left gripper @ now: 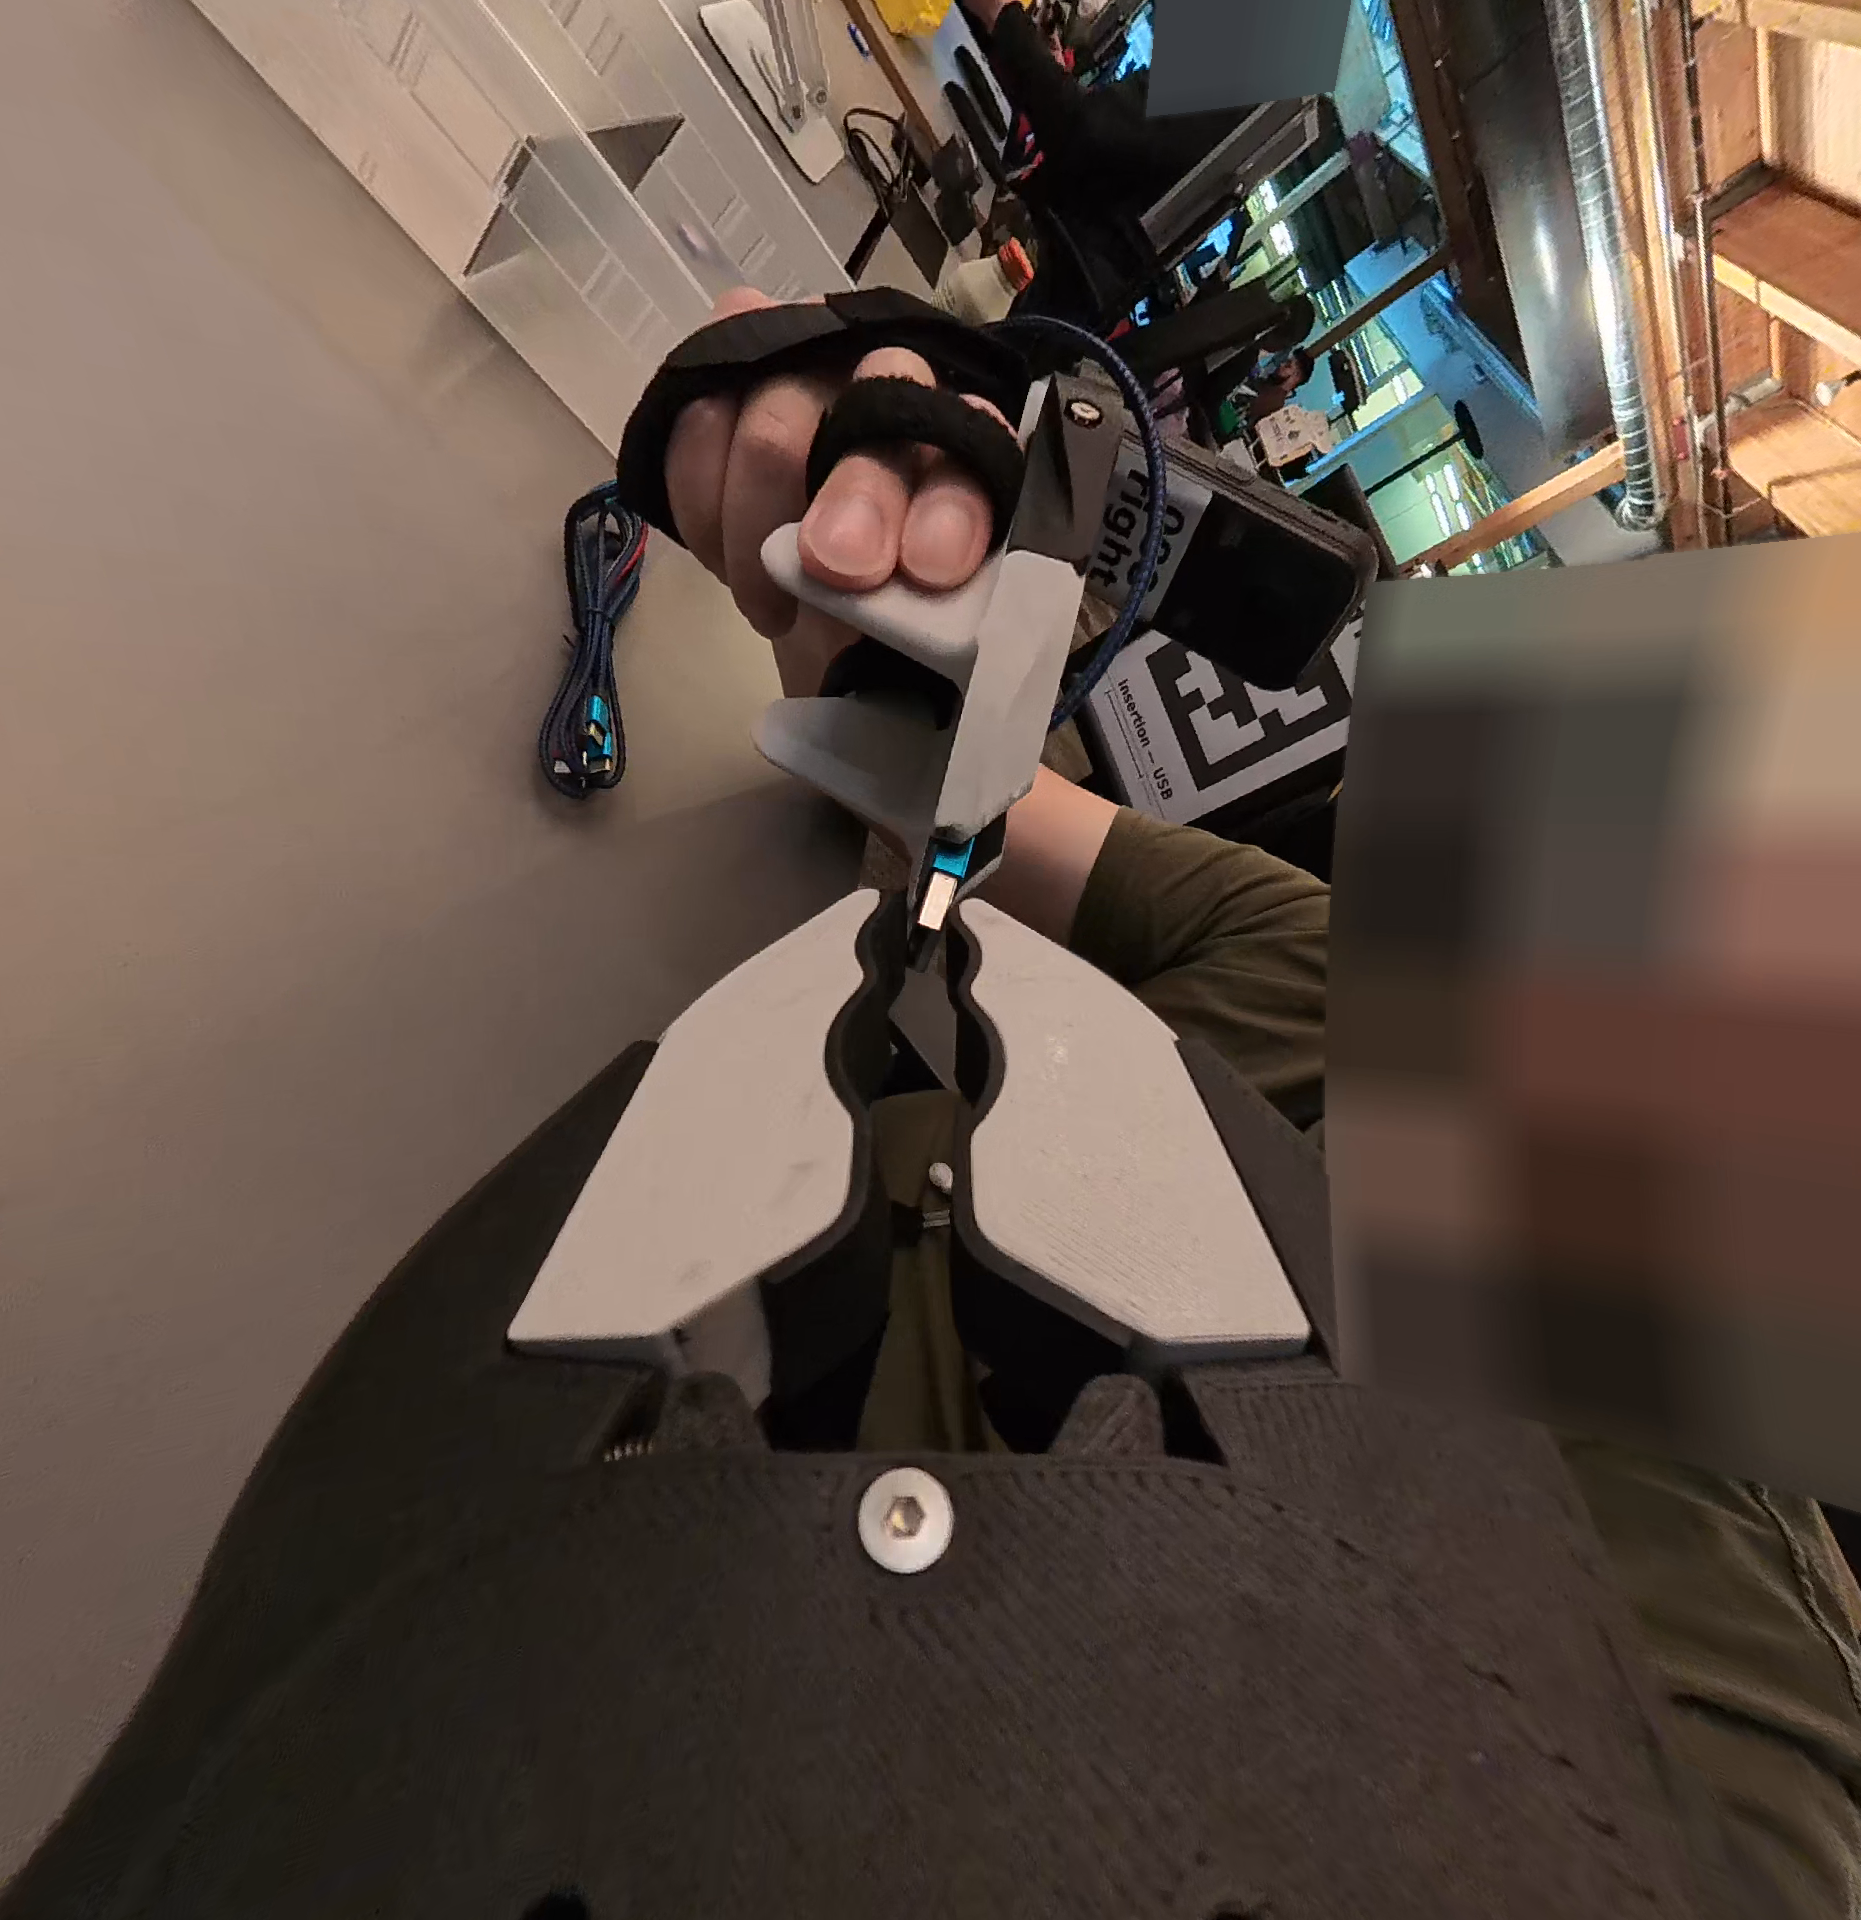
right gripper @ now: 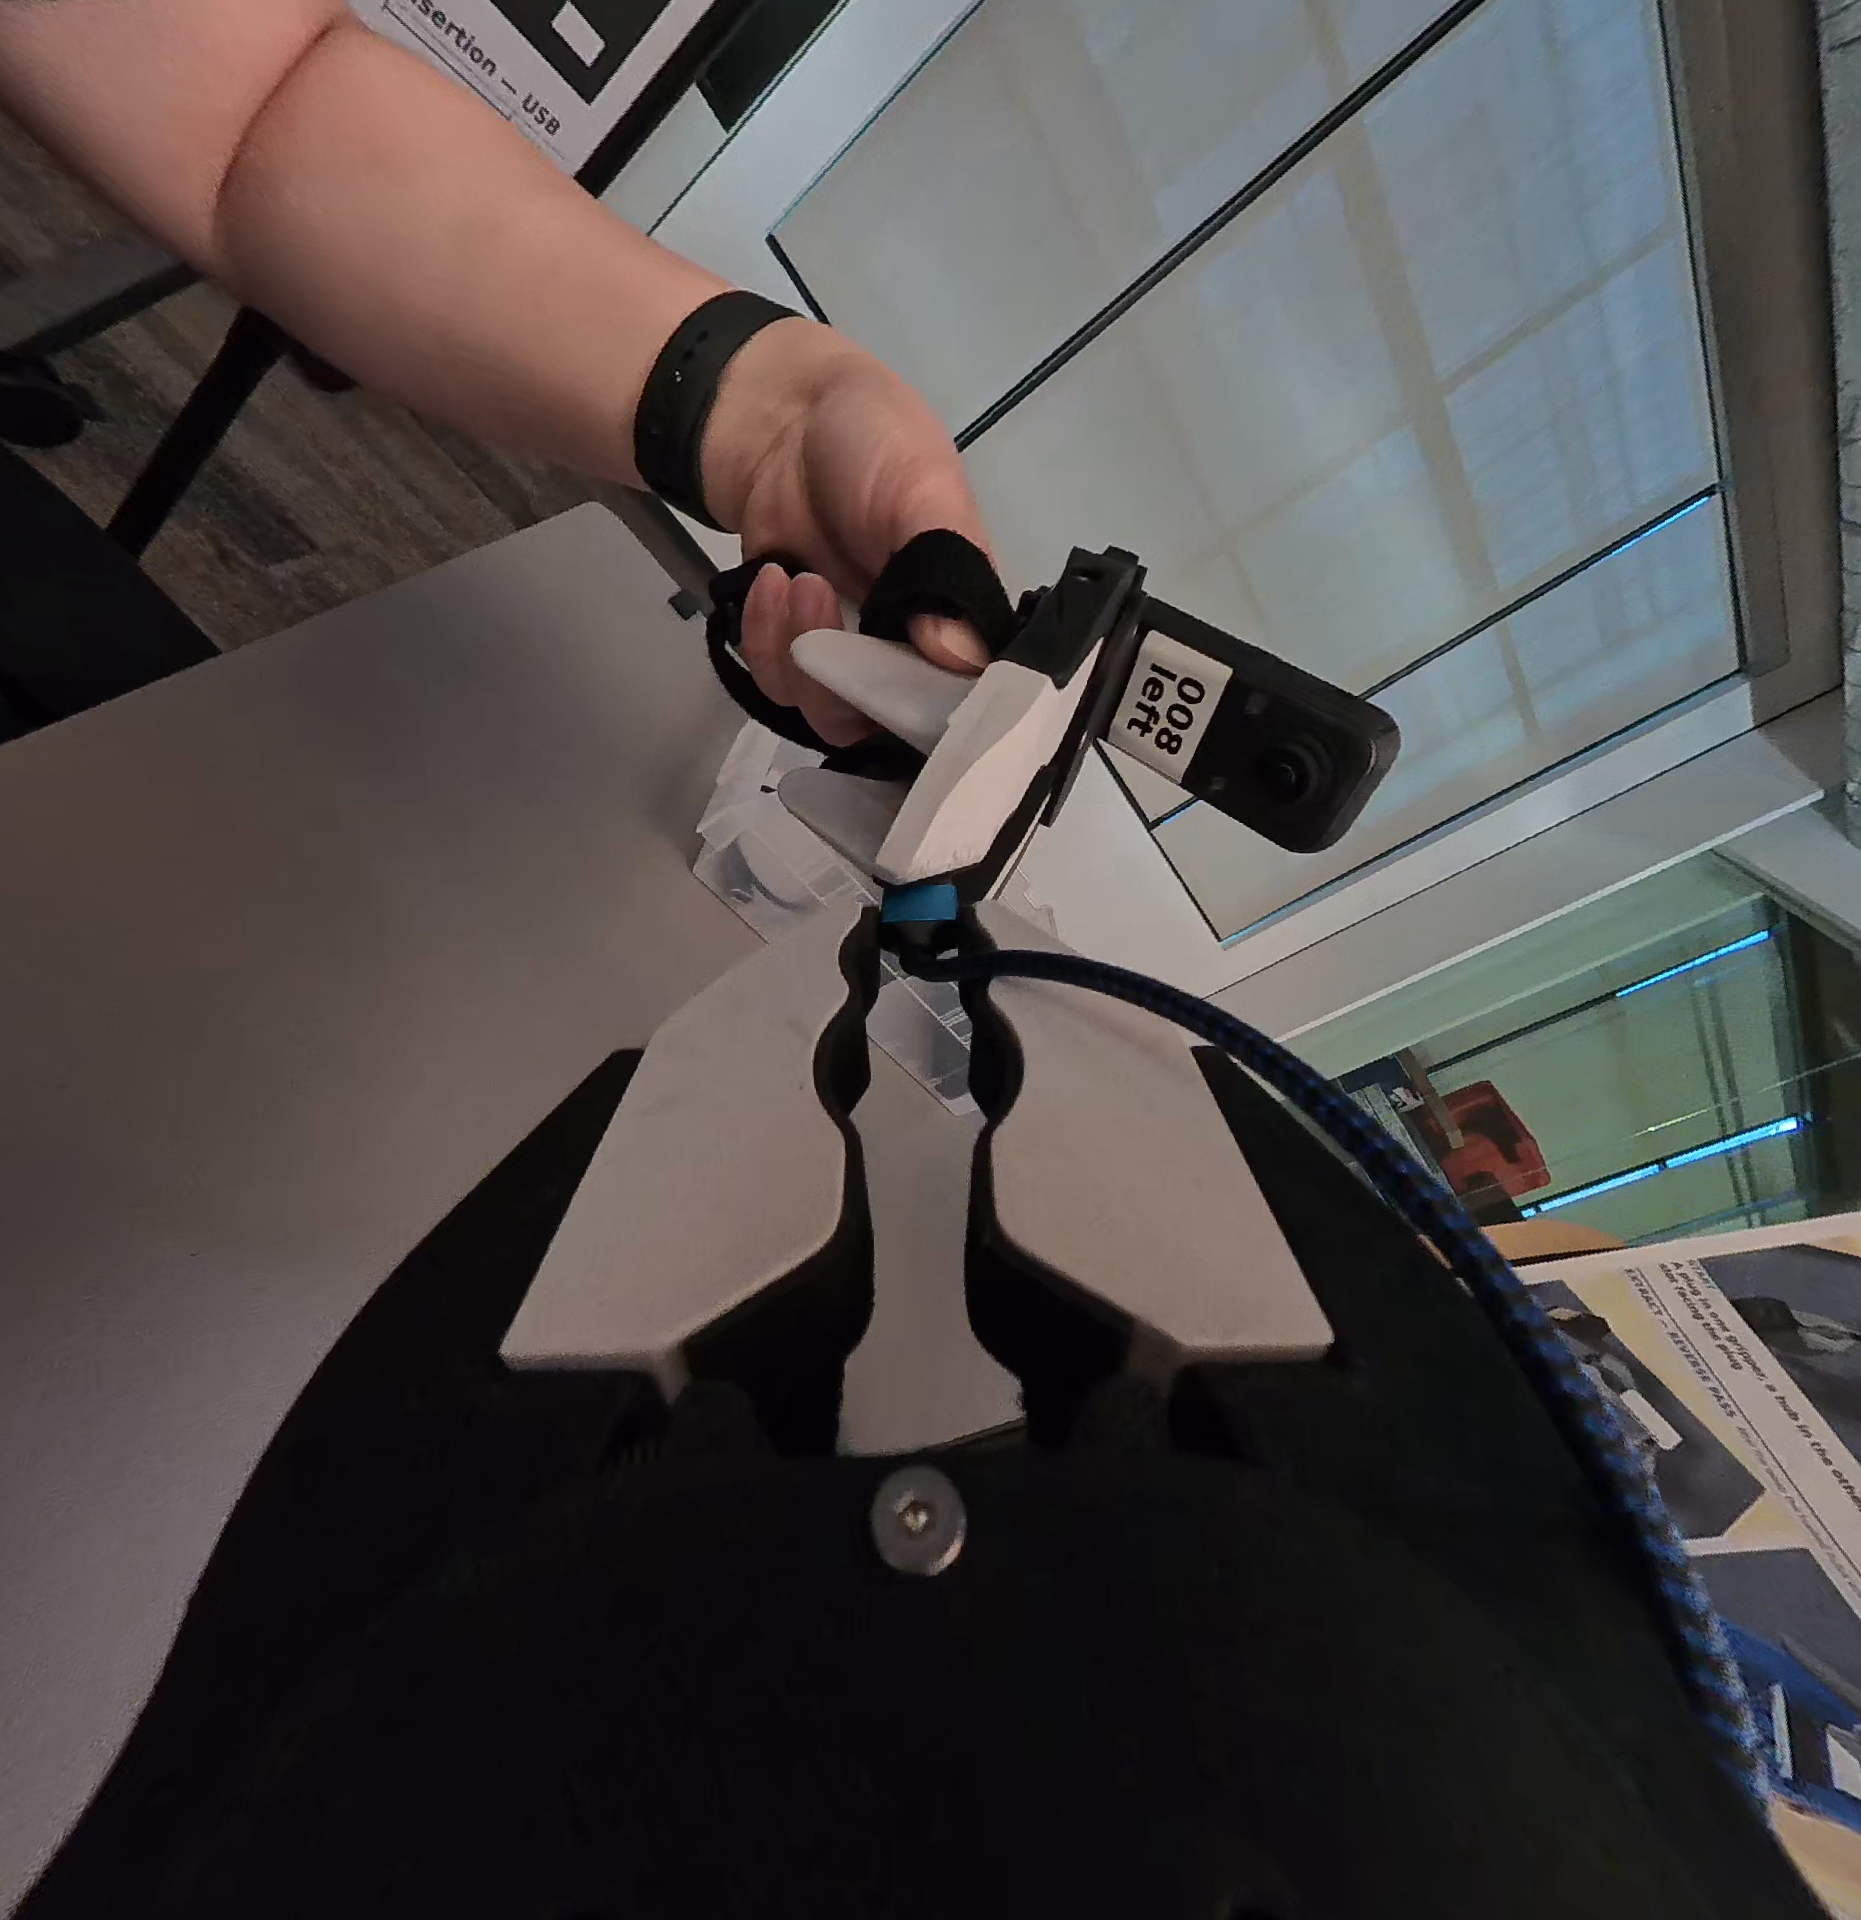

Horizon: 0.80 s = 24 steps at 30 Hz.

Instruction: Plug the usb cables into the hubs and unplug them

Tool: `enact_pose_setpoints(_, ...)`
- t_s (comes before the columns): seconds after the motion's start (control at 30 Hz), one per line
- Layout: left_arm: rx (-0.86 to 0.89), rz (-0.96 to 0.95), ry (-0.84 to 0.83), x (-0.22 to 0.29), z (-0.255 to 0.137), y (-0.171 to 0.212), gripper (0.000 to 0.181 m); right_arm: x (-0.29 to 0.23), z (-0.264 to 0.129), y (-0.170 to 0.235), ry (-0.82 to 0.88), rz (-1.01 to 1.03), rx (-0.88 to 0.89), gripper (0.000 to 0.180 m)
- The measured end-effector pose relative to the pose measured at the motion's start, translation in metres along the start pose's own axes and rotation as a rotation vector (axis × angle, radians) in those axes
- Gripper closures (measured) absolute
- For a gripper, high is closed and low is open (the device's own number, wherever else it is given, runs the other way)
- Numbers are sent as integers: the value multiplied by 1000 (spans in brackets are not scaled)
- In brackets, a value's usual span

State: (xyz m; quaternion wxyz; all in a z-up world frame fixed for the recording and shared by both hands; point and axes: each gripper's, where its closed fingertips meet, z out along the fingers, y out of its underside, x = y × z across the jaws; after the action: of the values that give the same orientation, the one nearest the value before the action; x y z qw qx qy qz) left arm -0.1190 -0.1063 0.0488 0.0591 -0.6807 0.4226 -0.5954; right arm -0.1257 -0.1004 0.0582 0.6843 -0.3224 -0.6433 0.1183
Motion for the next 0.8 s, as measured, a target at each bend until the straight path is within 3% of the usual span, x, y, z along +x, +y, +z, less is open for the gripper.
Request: enact_pose_setpoints(0.8, -29, -18, 15, 4, 4, 4, 175, -4, -2, -4, -9, -25, 28, 166)
